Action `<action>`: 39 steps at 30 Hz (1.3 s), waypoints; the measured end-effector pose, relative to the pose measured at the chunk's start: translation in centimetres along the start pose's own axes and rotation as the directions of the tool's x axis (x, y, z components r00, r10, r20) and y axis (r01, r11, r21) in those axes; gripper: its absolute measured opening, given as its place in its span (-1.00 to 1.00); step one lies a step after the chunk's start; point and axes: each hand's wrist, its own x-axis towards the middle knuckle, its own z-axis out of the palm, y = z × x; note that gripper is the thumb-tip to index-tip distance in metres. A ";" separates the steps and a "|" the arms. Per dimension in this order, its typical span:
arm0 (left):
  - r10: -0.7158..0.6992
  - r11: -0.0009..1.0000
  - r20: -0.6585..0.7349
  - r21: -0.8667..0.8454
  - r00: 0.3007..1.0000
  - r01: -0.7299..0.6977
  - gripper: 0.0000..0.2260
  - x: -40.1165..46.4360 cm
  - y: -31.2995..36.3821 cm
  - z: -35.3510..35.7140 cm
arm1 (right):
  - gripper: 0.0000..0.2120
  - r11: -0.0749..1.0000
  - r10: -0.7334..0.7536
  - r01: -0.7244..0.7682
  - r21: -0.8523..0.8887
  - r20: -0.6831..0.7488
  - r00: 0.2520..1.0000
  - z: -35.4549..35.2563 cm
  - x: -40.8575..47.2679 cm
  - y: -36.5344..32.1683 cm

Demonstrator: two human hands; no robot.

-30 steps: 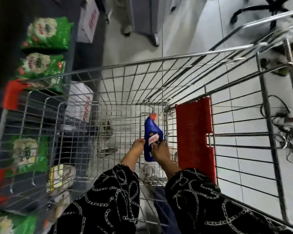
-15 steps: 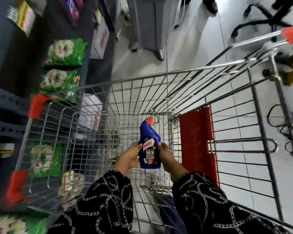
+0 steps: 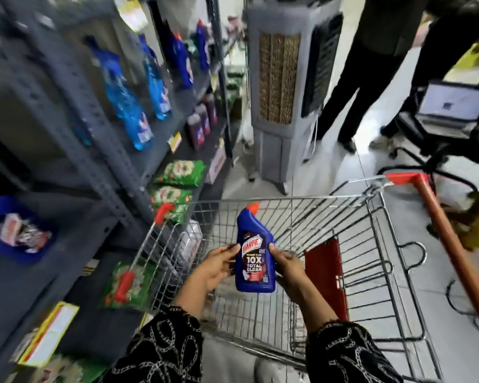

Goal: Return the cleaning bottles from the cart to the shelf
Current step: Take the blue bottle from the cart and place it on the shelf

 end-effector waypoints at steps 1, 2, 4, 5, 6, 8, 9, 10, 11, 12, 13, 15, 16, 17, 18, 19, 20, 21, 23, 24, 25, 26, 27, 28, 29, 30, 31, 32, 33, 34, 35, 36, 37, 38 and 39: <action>0.028 1.000 0.001 -0.010 1.000 -0.028 -0.82 -1.4 0.5 -0.4 | -0.72 1.000 -0.008 0.008 0.005 0.022 1.000 0.9 -0.9 -0.5; 0.046 0.999 0.001 -0.024 0.999 -0.046 -0.87 -3.0 1.0 -0.8 | -0.60 1.000 -0.018 0.017 0.011 0.045 0.999 1.8 -1.7 -0.9; 0.100 0.994 -0.014 -0.051 0.995 -0.100 -0.91 -6.1 1.8 -1.8 | -0.37 0.999 -0.035 0.034 0.019 0.099 0.994 4.0 -3.7 -1.6; 0.124 0.991 -0.021 -0.053 0.992 -0.125 -0.91 -7.3 2.0 -2.3 | -0.33 0.998 -0.051 0.048 0.027 0.125 0.991 4.9 -4.5 -1.8; 0.150 0.987 -0.037 -0.057 0.988 -0.152 -0.92 -8.9 2.3 -2.9 | -0.34 0.997 -0.068 0.064 0.031 0.153 0.986 6.0 -5.4 -1.9; 0.200 0.978 -0.075 -0.050 0.977 -0.204 -0.92 -12.1 2.9 -4.4 | -0.38 0.997 -0.080 0.078 0.018 0.190 0.979 8.4 -7.2 -2.2; 0.223 0.973 -0.088 -0.045 0.971 -0.228 -0.90 -13.2 3.1 -5.2 | -0.37 0.996 -0.085 0.085 0.012 0.203 0.975 9.4 -7.8 -2.3; 0.250 0.965 -0.107 -0.055 0.962 -0.257 -0.88 -14.9 3.2 -6.1 | -0.34 0.996 -0.091 0.092 0.009 0.238 0.967 10.7 -8.7 -2.3; 0.274 0.958 -0.119 -0.054 0.954 -0.282 -0.90 -16.4 3.1 -7.0 | -0.31 0.995 -0.094 0.099 -0.003 0.272 0.958 12.0 -9.6 -2.3; 0.295 0.950 -0.137 -0.059 0.946 -0.305 -0.95 -18.1 3.1 -7.9 | -0.26 0.994 -0.098 0.108 -0.016 0.300 0.949 13.3 -10.6 -2.2; 0.315 0.942 -0.161 -0.065 0.935 -0.328 -0.95 -19.5 2.9 -8.8 | -0.20 0.993 -0.099 0.112 -0.020 0.336 0.937 14.6 -11.4 -2.0; 0.340 0.932 -0.216 -0.056 0.916 -0.359 -0.91 -22.6 2.5 -10.6 | -0.15 0.991 -0.117 0.136 -0.018 0.399 0.909 17.0 -12.7 -1.2; 0.349 0.927 -0.240 -0.051 0.906 -0.370 -0.91 -24.1 2.2 -11.5 | -0.17 0.989 -0.118 0.146 -0.033 0.429 0.896 18.2 -13.5 -0.8; 0.361 0.922 -0.262 -0.048 0.895 -0.385 -0.92 -25.3 1.9 -12.5 | -0.24 0.988 -0.109 0.148 -0.053 0.448 0.887 19.5 -14.2 -0.5; 0.367 0.917 -0.285 -0.049 0.886 -0.395 -0.93 -26.5 1.6 -13.6 | -0.34 0.986 -0.106 0.153 -0.065 0.460 0.881 20.8 -14.9 -0.3; 0.367 0.915 -0.316 -0.048 0.875 -0.401 -0.96 -27.5 1.3 -14.8 | -0.44 0.986 -0.094 0.149 -0.079 0.476 0.874 22.0 -15.4 -0.1; 0.372 0.909 -0.353 -0.049 0.858 -0.414 -0.99 -28.7 1.1 -15.9 | -0.51 0.981 -0.088 0.162 -0.107 0.501 0.861 23.3 -15.8 0.2; 0.383 0.902 -0.383 -0.043 0.840 -0.431 -0.95 -29.7 1.0 -17.2 | -0.54 0.975 -0.077 0.173 -0.137 0.525 0.848 24.6 -16.2 0.3; 0.404 0.888 -0.440 -0.023 0.802 -0.459 -0.90 -31.8 1.0 -19.5 | -0.54 0.962 -0.060 0.200 -0.185 0.570 0.819 27.5 -16.8 0.3; 0.415 0.882 -0.473 -0.002 0.778 -0.471 -0.90 -32.8 1.1 -20.6 | -0.63 0.954 -0.051 0.218 -0.204 0.609 0.792 29.1 -17.0 0.2; 0.422 0.878 -0.509 0.024 0.750 -0.478 -0.89 -33.7 1.2 -21.8 | -0.73 0.948 -0.048 0.237 -0.211 0.645 0.763 30.6 -17.2 0.2; 0.434 0.873 -0.543 0.056 0.719 -0.485 -0.86 -34.5 1.4 -22.8 | -0.82 0.938 -0.046 0.266 -0.223 0.679 0.732 32.2 -17.2 0.3; 0.448 0.865 -0.573 0.086 0.686 -0.494 -0.83 -35.3 1.5 -23.8 | -0.86 0.926 -0.040 0.291 -0.240 0.704 0.709 33.8 -17.2 0.4; 0.463 0.859 -0.603 0.123 0.650 -0.497 -0.81 -35.9 1.7 -24.7 | -0.86 0.909 -0.035 0.324 -0.263 0.725 0.688 35.4 -17.3 0.5; 0.473 0.856 -0.633 0.166 0.613 -0.489 -0.80 -36.4 1.9 -25.5 | -0.86 0.890 -0.043 0.365 -0.273 0.747 0.664 36.9 -17.5 0.5; 0.480 0.856 -0.659 0.208 0.579 -0.473 -0.79 -36.7 2.1 -26.3 | -0.84 0.872 -0.060 0.408 -0.271 0.767 0.639 38.4 -17.1 0.9; 0.481 0.859 -0.684 0.242 0.548 -0.452 -0.78 -36.9 2.4 -27.0 | -0.80 0.856 -0.067 0.441 -0.271 0.787 0.614 39.9 -17.1 1.2; 0.483 0.861 -0.709 0.276 0.514 -0.428 -0.77 -36.9 2.7 -27.7 | -0.76 0.842 -0.068 0.466 -0.272 0.803 0.592 41.2 -16.9 1.5; 0.486 0.861 -0.732 0.308 0.477 -0.404 -0.77 -36.8 2.8 -28.4 | -0.74 0.829 -0.074 0.488 -0.274 0.811 0.580 42.3 -16.6 1.9; 0.490 0.862 -0.752 0.344 0.441 -0.373 -0.79 -36.6 2.7 -29.2 | -0.74 0.820 -0.070 0.496 -0.285 0.811 0.581 43.3 -16.3 2.3; 0.493 0.864 -0.769 0.376 0.407 -0.335 -0.84 -36.2 2.6 -29.9 | -0.74 0.810 -0.066 0.504 -0.300 0.808 0.586 44.0 -15.9 2.7; 0.494 0.866 -0.784 0.404 0.376 -0.295 -0.89 -35.7 2.4 -30.6 | -0.73 0.798 -0.064 0.514 -0.314 0.805 0.590 44.7 -15.3 3.1; 0.497 0.866 -0.797 0.429 0.344 -0.258 -0.92 -35.3 2.3 -30.9 | -0.72 0.786 -0.066 0.526 -0.325 0.801 0.595 45.3 -14.5 3.5; 0.502 0.864 -0.806 0.450 0.314 -0.228 -0.91 -34.9 2.3 -31.1 | -0.69 0.772 -0.066 0.538 -0.339 0.799 0.597 46.0 -13.7 4.0; 0.509 0.860 -0.811 0.467 0.289 -0.203 -0.88 -34.7 2.5 -31.1 | -0.65 0.759 -0.069 0.550 -0.348 0.797 0.600 46.7 -12.8 4.5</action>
